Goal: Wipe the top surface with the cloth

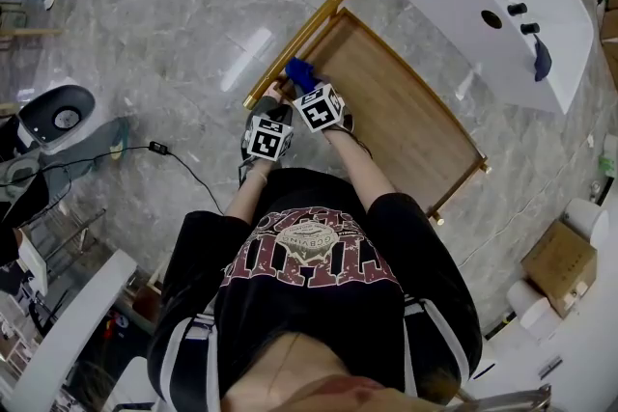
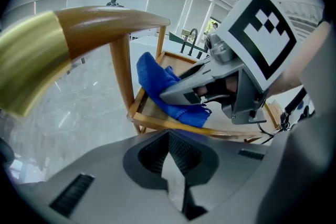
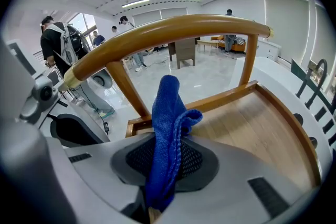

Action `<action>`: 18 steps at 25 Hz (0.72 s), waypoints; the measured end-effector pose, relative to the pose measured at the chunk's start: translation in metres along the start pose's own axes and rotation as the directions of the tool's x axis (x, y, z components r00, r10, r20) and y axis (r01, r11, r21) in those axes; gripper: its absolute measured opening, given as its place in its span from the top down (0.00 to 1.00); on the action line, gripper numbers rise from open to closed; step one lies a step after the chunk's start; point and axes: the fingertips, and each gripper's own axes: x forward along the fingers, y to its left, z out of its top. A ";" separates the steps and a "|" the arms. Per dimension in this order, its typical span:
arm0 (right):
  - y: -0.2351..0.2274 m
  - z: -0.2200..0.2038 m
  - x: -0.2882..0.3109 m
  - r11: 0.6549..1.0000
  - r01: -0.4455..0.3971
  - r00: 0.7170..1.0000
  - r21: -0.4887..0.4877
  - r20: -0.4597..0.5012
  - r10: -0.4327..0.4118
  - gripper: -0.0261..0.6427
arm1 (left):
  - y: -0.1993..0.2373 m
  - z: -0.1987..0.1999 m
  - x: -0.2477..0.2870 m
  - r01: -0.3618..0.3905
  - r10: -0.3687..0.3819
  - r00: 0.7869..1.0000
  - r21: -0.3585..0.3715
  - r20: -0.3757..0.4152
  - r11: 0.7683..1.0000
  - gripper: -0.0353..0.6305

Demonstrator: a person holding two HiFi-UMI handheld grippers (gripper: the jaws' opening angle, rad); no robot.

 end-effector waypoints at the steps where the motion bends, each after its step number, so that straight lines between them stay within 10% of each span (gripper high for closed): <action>1: 0.002 0.000 0.000 1.000 -0.004 1.000 -0.007 -0.002 0.004 0.83 | 0.000 0.001 0.000 0.000 0.000 1.000 -0.001 0.004 1.000 0.88; 18: 0.019 -0.009 0.000 0.999 -0.022 1.000 -0.027 0.001 0.022 0.83 | -0.001 0.012 0.003 -0.009 0.009 1.000 0.000 0.026 1.000 0.88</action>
